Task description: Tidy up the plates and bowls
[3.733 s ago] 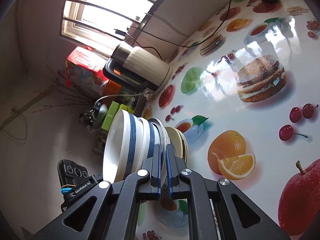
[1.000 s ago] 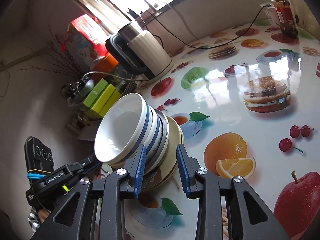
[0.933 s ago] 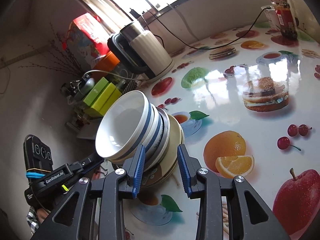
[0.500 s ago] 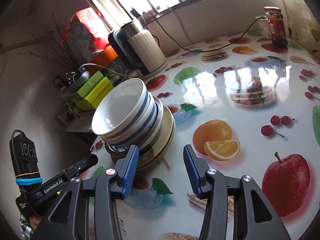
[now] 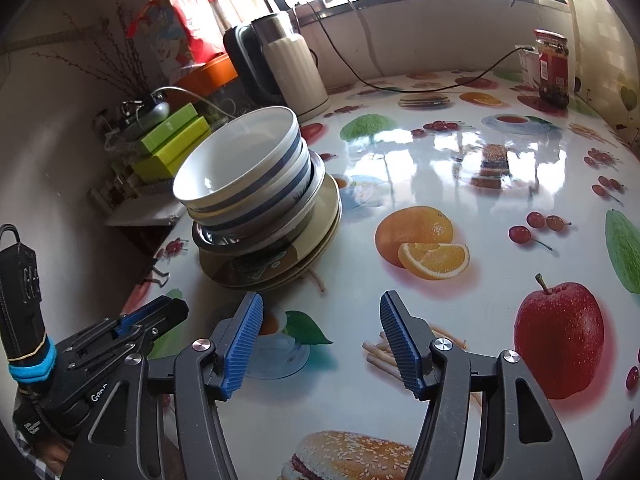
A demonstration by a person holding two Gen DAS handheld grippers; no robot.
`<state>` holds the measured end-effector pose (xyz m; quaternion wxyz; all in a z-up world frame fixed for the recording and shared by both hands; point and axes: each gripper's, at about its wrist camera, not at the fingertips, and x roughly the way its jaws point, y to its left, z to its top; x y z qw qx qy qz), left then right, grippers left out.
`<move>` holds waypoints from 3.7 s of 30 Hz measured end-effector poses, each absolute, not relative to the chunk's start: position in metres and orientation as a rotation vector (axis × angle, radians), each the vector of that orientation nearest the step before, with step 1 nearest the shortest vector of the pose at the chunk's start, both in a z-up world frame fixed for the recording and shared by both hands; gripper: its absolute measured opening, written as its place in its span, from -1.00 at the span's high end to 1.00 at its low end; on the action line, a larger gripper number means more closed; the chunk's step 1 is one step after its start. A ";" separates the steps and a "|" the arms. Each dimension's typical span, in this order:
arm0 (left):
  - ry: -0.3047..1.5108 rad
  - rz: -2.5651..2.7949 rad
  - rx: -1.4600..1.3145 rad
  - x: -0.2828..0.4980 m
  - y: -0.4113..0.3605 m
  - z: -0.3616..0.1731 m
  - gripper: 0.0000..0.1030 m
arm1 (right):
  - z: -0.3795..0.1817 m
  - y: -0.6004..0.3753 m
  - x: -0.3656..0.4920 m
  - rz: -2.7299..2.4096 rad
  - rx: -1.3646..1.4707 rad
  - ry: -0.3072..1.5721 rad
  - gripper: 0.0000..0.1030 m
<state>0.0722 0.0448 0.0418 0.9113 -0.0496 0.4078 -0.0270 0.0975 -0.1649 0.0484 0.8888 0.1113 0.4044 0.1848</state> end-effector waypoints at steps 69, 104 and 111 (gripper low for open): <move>0.852 0.053 -0.030 0.058 0.028 0.013 0.54 | 0.017 -0.146 0.081 0.248 0.058 0.913 -0.68; 0.854 0.048 -0.035 0.058 0.028 0.012 0.54 | 0.017 -0.147 0.081 0.245 0.051 0.912 -0.69; 0.854 0.047 -0.036 0.058 0.028 0.012 0.54 | 0.017 -0.146 0.081 0.244 0.050 0.912 -0.70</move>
